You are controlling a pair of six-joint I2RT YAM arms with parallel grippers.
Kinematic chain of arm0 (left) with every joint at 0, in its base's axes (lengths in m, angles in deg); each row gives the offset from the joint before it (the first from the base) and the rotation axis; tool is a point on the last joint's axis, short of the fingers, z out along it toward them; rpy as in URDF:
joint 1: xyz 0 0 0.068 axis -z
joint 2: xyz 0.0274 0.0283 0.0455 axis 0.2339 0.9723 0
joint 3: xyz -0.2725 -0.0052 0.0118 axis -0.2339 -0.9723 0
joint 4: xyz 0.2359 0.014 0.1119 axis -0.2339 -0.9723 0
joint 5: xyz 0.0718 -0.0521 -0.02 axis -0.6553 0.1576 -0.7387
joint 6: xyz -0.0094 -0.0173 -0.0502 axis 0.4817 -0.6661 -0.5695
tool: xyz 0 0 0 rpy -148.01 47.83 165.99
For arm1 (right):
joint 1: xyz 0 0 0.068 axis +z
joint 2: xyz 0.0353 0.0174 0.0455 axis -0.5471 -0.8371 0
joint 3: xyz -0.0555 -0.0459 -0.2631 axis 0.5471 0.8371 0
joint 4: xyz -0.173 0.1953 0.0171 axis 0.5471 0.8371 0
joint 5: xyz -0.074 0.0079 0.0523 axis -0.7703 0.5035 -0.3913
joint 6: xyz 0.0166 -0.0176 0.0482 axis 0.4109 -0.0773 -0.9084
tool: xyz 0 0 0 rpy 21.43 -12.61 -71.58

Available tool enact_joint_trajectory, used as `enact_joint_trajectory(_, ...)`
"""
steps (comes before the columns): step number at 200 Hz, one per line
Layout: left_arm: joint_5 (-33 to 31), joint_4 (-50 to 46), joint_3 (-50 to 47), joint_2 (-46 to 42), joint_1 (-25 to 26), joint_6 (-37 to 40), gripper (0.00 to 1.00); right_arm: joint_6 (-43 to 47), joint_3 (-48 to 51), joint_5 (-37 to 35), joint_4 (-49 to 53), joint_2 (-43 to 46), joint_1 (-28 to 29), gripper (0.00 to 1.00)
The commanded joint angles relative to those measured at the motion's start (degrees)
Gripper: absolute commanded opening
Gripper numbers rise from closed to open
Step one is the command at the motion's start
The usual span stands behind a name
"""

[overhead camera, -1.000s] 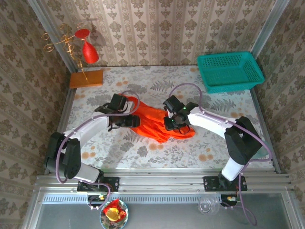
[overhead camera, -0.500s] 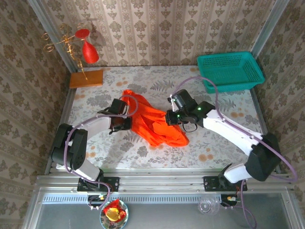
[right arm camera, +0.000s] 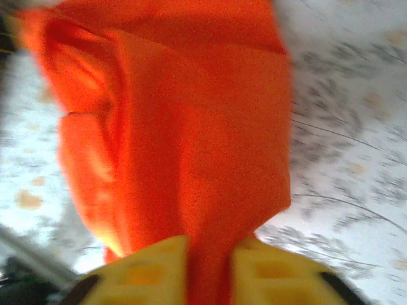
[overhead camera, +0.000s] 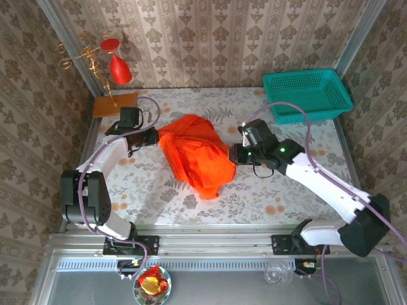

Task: Fold the inside-out t-shirt

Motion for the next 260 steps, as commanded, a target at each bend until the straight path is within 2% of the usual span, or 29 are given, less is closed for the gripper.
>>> enact_joint_trajectory(1, -1.86, -6.7, 0.31, -1.08, 3.62, 2.25, 0.37, -2.82, 1.82, -4.37, 5.82, -3.75, -0.62, 0.42)
enact_joint_trajectory(20, -5.21, -8.08, -0.9, -2.73, 7.91, 0.28, 0.42, -3.76, 3.63, -3.44, 3.62, -5.25, -0.62, 0.46)
enact_joint_trajectory(35, -5.51, -7.9, -2.58, -4.07, 10.67, -3.05, 0.47, -4.38, 4.42, -2.49, 2.21, -4.73, -0.62, 0.47)
enact_joint_trajectory(73, -12.62, -9.12, -5.56, -5.79, 19.46, -12.29, 0.49, -5.31, 4.17, -0.11, 1.08, -5.15, 0.45, 0.51)
enact_joint_trajectory(103, -18.68, -13.4, -4.87, -4.03, 23.35, -17.94, 0.53, -6.02, 2.87, 1.03, 0.81, -7.27, 3.0, 0.57)
enact_joint_trajectory(132, -20.47, -14.75, -4.4, -0.61, 24.05, -19.65, 0.55, -6.15, 1.28, 0.42, -0.09, -10.62, 5.93, 0.61)
enact_joint_trajectory(192, -16.12, -12.45, -3.53, 4.96, 23.79, -19.4, 0.58, -4.01, -7.24, -1.79, 1.56, -21.34, 11.08, 0.63)
enact_joint_trajectory(211, -15.17, -12.36, -3.71, 5.44, 23.36, -18.82, 0.54, -3.36, -10.9, -3.52, 2.86, -24.87, 11.59, 0.63)
enact_joint_trajectory(241, -15.58, -13.43, -3.96, 3.75, 22.57, -17.91, 0.44, -2.42, -16.85, -8.11, 6.0, -29.84, 11.75, 0.63)
enact_joint_trajectory(260, -17.75, -15.27, -3.89, 2.17, 22.22, -17.32, 0.42, -1.94, -19.91, -10.42, 7.47, -32.46, 11.75, 0.63)
